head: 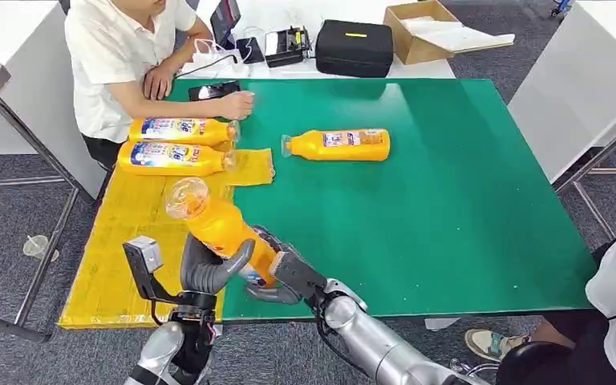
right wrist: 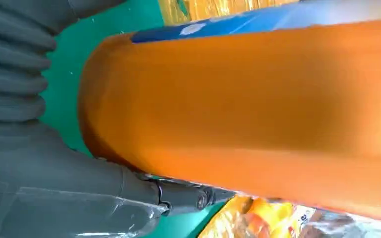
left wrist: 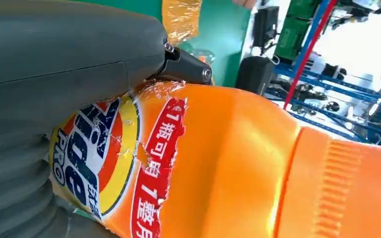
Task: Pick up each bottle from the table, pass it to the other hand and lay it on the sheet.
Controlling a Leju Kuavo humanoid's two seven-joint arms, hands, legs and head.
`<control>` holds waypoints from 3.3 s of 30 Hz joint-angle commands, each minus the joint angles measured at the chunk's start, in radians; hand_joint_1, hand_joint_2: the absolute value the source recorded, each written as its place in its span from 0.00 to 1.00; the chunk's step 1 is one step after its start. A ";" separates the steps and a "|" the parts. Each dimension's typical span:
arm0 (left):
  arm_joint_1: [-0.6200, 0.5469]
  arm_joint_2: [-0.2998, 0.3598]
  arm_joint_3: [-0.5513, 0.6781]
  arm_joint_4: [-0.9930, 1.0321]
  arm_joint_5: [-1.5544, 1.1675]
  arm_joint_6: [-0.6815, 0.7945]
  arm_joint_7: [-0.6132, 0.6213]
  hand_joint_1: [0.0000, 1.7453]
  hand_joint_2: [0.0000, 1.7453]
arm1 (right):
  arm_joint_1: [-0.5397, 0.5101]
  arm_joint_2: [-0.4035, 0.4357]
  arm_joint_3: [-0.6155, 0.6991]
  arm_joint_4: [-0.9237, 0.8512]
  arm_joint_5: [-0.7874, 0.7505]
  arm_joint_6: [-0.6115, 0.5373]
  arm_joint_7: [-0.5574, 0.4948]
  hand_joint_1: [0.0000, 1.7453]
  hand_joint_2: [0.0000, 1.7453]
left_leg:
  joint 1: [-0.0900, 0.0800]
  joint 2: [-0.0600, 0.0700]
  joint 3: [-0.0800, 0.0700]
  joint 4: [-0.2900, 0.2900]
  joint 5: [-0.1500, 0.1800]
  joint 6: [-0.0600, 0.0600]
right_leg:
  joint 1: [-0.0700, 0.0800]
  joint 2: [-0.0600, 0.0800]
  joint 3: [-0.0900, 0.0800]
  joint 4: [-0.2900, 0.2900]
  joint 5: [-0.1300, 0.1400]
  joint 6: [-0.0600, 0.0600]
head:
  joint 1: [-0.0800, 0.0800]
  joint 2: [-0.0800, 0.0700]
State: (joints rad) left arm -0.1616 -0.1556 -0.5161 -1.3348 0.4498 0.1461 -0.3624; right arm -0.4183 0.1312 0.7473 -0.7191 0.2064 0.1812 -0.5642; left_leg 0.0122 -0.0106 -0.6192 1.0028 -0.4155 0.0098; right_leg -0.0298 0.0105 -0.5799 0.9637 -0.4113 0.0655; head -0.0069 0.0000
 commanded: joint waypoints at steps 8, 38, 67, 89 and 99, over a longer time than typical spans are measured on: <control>0.053 0.087 0.061 -0.048 -0.397 0.334 -0.100 1.00 1.00 | 0.147 -0.030 -0.268 -0.166 0.160 -0.736 -0.024 0.00 1.00 | 0.000 -0.001 0.005 -0.001 -0.002 0.000 | 0.001 -0.002 0.006 -0.001 -0.002 -0.004 | 0.000 0.000; -0.119 0.174 0.209 0.394 -1.639 0.438 0.228 1.00 1.00 | 0.254 -0.032 -0.380 -0.614 0.002 -0.873 -0.134 0.00 0.00 | 0.001 0.000 0.003 -0.002 0.001 -0.001 | 0.002 -0.003 0.003 -0.001 -0.001 -0.003 | 0.000 0.000; -0.295 0.127 0.183 0.690 -1.567 0.118 0.271 0.00 1.00 | 0.257 -0.013 -0.431 -0.557 -0.064 -0.720 -0.134 0.00 1.00 | 0.000 -0.002 0.005 -0.001 0.003 -0.001 | 0.001 -0.003 0.006 -0.001 0.000 -0.004 | 0.000 0.000; -0.293 0.137 0.169 0.676 -1.430 -0.034 0.178 0.00 1.00 | 0.249 -0.016 -0.440 -0.543 -0.071 -0.704 -0.134 0.00 1.00 | 0.000 -0.006 0.008 -0.002 0.004 0.000 | 0.001 -0.008 0.011 -0.001 0.000 -0.004 | 0.000 0.000; -0.135 0.118 0.140 0.344 -1.372 0.223 0.128 0.00 1.00 | 0.280 -0.043 -0.405 -0.590 -0.038 -0.782 -0.134 0.00 1.00 | 0.000 -0.006 0.007 0.000 0.003 0.001 | 0.001 -0.009 0.010 -0.001 -0.001 -0.004 | 0.000 0.000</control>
State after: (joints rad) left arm -0.4329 -0.0206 -0.3273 -0.7714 -0.9613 0.2809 -0.2026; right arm -0.1341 0.1209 0.3220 -1.3226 0.1637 -0.5696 -0.6973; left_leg 0.0120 -0.0207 -0.6156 1.0025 -0.4098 0.0097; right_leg -0.0301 -0.0001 -0.5733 0.9642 -0.4109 0.0654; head -0.0065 0.0000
